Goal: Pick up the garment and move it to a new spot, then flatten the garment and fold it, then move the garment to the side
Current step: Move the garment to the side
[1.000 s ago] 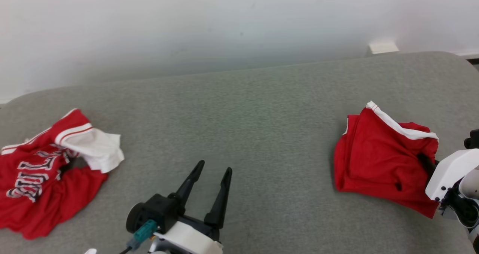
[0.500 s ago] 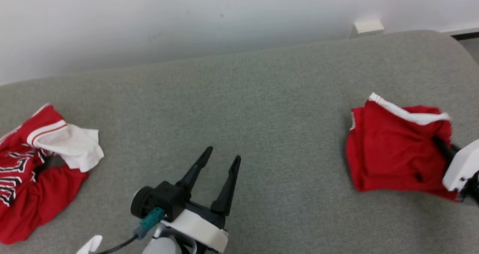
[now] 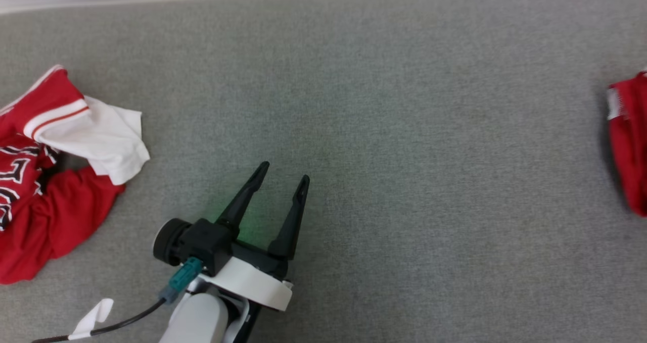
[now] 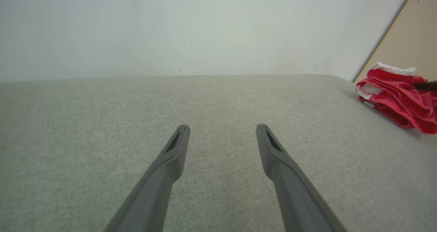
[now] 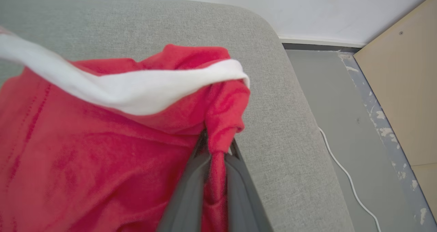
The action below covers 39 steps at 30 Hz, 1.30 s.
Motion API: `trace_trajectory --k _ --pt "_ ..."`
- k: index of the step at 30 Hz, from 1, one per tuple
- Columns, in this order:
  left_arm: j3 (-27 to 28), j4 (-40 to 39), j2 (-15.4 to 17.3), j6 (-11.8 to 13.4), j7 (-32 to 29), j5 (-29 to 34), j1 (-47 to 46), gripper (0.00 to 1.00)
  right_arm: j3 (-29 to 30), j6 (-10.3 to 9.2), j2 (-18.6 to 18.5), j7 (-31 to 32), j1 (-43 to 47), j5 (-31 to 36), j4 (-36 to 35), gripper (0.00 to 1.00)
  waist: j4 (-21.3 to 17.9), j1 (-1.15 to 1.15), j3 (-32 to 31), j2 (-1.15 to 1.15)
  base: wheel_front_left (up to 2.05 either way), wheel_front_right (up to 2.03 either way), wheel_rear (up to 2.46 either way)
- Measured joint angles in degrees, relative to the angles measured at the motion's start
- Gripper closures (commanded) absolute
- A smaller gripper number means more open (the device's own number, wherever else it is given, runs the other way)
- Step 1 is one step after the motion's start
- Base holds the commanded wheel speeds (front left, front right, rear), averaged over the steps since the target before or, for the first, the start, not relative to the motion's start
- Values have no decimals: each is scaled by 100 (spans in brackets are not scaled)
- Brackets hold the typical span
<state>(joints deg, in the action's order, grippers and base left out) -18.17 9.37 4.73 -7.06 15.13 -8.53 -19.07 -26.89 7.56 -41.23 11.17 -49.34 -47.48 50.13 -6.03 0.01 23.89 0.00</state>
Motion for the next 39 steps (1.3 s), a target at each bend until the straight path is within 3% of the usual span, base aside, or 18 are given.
trace_trajectory --k 8,9,10,11,12,22,28,39 --pt "89 -31 25 -5 0 46 -62 0 -93 0 -152 -233 -377 380 710 100 64 0 354 0 0 0 0" --pt "107 -29 26 -7 0 45 -67 0 -75 0 -131 -272 -423 414 814 95 47 1 350 0 0 0 0" --pt "134 -21 25 -7 0 42 -71 0 -35 0 -83 -297 -461 402 920 61 33 0 339 0 0 0 0" --pt "155 -12 26 -8 0 32 -76 0 -33 0 -27 -302 -465 398 990 4 22 0 319 0 0 0 0" --pt "171 -5 29 -15 0 31 -81 0 -54 0 33 -347 -466 414 1045 0 11 0 294 0 0 0 0" --pt "445 118 -13 -16 0 -59 100 0 -253 0 297 -1221 -707 853 926 0 -88 0 -397 0 0 0 0" --pt "712 190 -80 3 0 -193 383 0 -389 0 398 -1421 -538 717 -21 0 -99 -1 -1091 0 0 0 0" --pt "1347 511 -136 131 0 -326 839 0 -29 0 474 -1535 1200 102 -2542 0 39 -2 -2182 0 0 0 0"
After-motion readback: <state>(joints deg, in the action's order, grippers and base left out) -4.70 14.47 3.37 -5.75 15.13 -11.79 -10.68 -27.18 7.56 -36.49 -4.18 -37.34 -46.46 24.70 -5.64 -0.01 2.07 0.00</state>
